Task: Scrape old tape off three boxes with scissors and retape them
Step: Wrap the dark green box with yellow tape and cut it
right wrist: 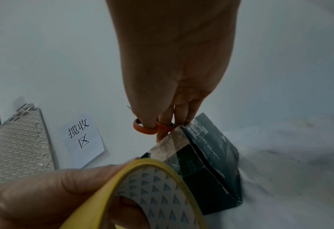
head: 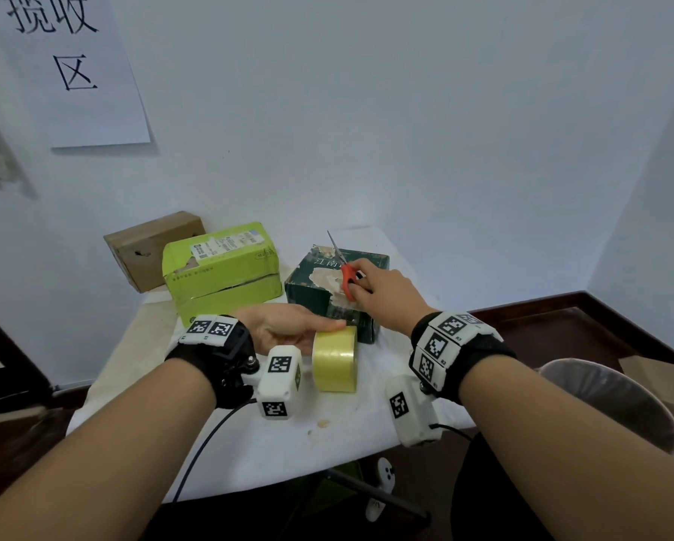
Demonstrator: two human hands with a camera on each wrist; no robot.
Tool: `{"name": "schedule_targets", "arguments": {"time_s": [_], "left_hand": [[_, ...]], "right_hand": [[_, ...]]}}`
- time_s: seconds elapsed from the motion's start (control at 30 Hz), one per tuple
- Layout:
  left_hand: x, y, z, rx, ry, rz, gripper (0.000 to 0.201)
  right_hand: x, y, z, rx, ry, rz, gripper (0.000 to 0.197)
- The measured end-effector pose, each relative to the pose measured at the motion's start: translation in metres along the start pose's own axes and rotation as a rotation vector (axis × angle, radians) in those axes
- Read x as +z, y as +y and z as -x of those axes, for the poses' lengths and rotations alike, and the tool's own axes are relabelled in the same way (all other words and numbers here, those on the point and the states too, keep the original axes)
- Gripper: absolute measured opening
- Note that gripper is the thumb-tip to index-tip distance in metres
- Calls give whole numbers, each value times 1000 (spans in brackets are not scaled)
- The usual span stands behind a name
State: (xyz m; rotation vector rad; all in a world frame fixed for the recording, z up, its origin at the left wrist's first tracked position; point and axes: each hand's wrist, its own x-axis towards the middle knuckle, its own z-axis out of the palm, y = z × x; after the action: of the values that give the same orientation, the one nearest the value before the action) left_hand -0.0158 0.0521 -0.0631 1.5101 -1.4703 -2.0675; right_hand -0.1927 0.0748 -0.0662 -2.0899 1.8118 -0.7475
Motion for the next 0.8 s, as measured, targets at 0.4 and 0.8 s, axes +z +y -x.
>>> {"name": "schedule_targets", "arguments": {"time_s": [0.4, 0.8], "left_hand": [[18, -11, -3, 71, 137, 19, 18], [14, -18, -1, 112, 132, -8, 30]], "right_hand": [[1, -2, 2, 38, 31, -39, 33], [6, -8, 0, -49, 106, 272, 36]]}}
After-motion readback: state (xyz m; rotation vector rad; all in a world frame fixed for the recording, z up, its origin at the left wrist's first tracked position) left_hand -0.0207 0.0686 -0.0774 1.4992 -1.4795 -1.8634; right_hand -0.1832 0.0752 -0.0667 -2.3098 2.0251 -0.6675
